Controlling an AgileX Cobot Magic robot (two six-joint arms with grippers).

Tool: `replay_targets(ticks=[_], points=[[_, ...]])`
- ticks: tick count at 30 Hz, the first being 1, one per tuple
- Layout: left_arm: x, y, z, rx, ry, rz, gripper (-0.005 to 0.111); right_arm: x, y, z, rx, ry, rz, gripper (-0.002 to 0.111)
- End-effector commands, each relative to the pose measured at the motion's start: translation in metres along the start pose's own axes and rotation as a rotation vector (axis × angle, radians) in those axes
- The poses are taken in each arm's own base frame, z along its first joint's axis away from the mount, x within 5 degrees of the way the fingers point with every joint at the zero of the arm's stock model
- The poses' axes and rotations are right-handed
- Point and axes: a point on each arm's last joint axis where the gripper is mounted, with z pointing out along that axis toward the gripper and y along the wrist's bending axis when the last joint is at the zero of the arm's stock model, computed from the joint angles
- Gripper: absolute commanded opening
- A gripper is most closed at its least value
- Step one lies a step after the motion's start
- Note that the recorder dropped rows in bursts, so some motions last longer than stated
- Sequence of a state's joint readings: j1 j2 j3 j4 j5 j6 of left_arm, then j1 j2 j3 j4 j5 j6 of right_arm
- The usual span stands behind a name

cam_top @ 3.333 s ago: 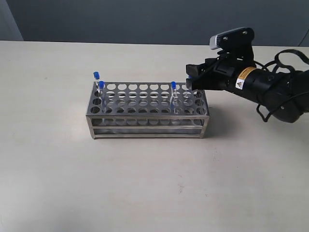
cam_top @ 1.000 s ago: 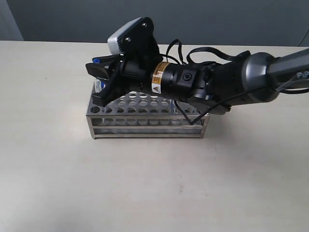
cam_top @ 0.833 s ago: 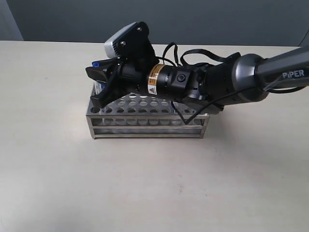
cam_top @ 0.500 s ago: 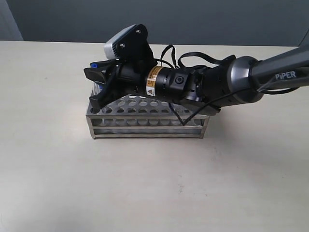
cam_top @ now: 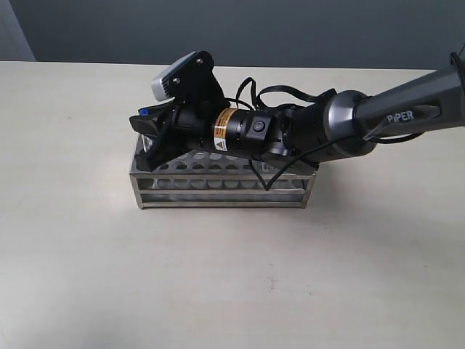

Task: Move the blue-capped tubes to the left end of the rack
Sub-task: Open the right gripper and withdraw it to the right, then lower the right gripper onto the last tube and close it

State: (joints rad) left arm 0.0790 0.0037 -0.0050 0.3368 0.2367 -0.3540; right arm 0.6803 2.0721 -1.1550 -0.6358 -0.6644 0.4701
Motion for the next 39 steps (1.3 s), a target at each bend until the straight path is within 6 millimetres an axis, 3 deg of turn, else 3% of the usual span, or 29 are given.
replay_targets(ticks=[1,7,14,19,23,26,28,33,39], points=[[0.001,-0.001,0.000,0.011,-0.004,-0.005,0.000,0.000,0.000,0.001,-0.005,0.010,-0.007,0.011],[0.001,-0.001,0.000,0.011,-0.004,-0.005,0.000,0.003,0.000,0.002,-0.008,0.031,-0.004,0.044],[0.001,-0.001,0.000,0.011,-0.004,-0.005,0.000,-0.019,-0.004,-0.009,0.015,-0.014,-0.020,0.048],[0.001,-0.001,0.000,0.011,-0.004,-0.005,0.000,-0.047,-0.028,-0.048,0.125,-0.034,-0.039,0.048],[0.001,-0.001,0.000,0.011,-0.004,-0.003,0.000,-0.054,-0.054,-0.104,0.257,-0.051,-0.014,0.048],[0.001,-0.001,0.000,0.011,-0.004,-0.003,0.000,-0.046,-0.063,-0.134,0.324,-0.036,0.019,0.048],[0.001,-0.001,0.000,0.011,-0.004,-0.003,0.000,-0.033,-0.061,-0.142,0.331,-0.002,0.029,0.048],[0.001,-0.001,0.000,0.011,-0.004,-0.003,0.000,-0.005,-0.052,-0.142,0.283,0.005,0.001,0.048],[0.001,-0.001,0.000,0.011,-0.004,-0.003,0.000,0.029,-0.057,-0.138,0.355,-0.076,0.065,0.048]])
